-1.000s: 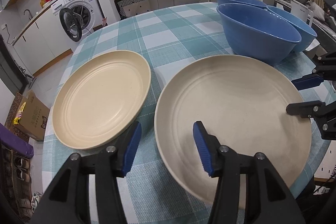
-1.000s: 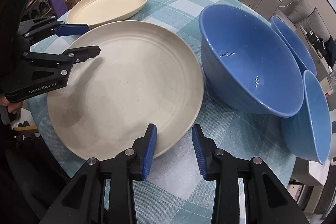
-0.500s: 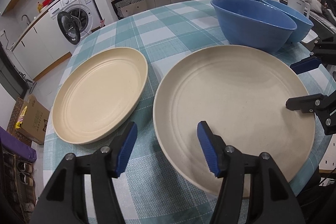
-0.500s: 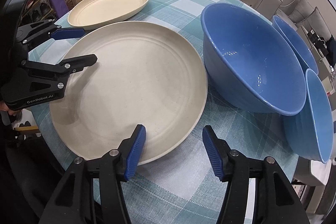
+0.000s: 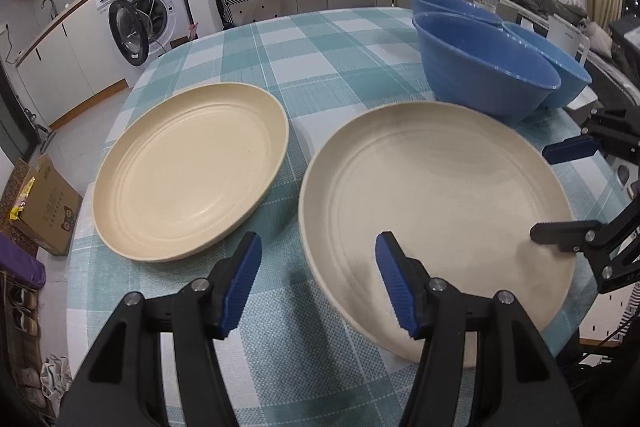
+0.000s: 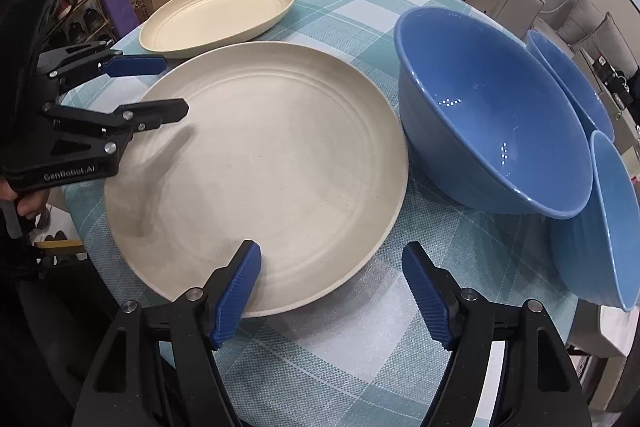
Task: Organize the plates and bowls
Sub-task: 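Open both grippers to release the cream plate, then move both grippers back to the rim of the single cream plate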
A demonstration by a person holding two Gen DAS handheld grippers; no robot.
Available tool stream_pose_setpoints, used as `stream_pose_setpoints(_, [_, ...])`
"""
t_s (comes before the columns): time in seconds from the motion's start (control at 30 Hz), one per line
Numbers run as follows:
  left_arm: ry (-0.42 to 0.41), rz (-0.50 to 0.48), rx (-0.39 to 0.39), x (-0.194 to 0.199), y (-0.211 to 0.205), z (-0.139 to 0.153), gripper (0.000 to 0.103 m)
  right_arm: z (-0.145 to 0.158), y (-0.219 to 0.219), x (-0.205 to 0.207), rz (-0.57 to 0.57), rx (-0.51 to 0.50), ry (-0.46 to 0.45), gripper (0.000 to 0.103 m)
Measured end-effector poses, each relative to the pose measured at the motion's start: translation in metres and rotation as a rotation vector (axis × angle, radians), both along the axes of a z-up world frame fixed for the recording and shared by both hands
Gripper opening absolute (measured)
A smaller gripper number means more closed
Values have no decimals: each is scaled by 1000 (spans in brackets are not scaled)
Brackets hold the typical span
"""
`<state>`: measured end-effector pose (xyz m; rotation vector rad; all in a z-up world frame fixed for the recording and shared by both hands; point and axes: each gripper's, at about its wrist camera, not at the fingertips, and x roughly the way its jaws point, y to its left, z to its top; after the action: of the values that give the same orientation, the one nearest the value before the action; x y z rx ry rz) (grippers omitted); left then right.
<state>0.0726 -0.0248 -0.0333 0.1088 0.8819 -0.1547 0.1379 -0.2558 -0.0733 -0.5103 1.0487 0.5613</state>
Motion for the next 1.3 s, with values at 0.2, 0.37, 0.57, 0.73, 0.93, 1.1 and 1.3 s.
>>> stream_pose_setpoints(0.2, [-76,55,-37,-8,17,25,90,19,1,-4,10,46,-35,84])
stream_pose_setpoints(0.37, [-147,99,-39,-12,33,48,98,39,2,-1,6,115,-56,93])
stream_pose_setpoints(0.57, [-196,154,-53,-11,52,67,103,63,3,8,-31,209,-105,101])
stream_pose_setpoints(0.73, [-210,197,-70,-10,67,77,103,74,5,20,-70,265,-127,102])
stream_pose_setpoints(0.93, [-239,242,-98,-9,79,90,103,89,14,33,-90,326,-146,102])
stream_pose_setpoints(1.1, [-263,282,-104,-5,91,98,103,98,27,45,-92,346,-147,102])
stream_pose_setpoints(1.3, [-267,347,-66,5,107,95,103,106,44,56,-82,364,-136,102])
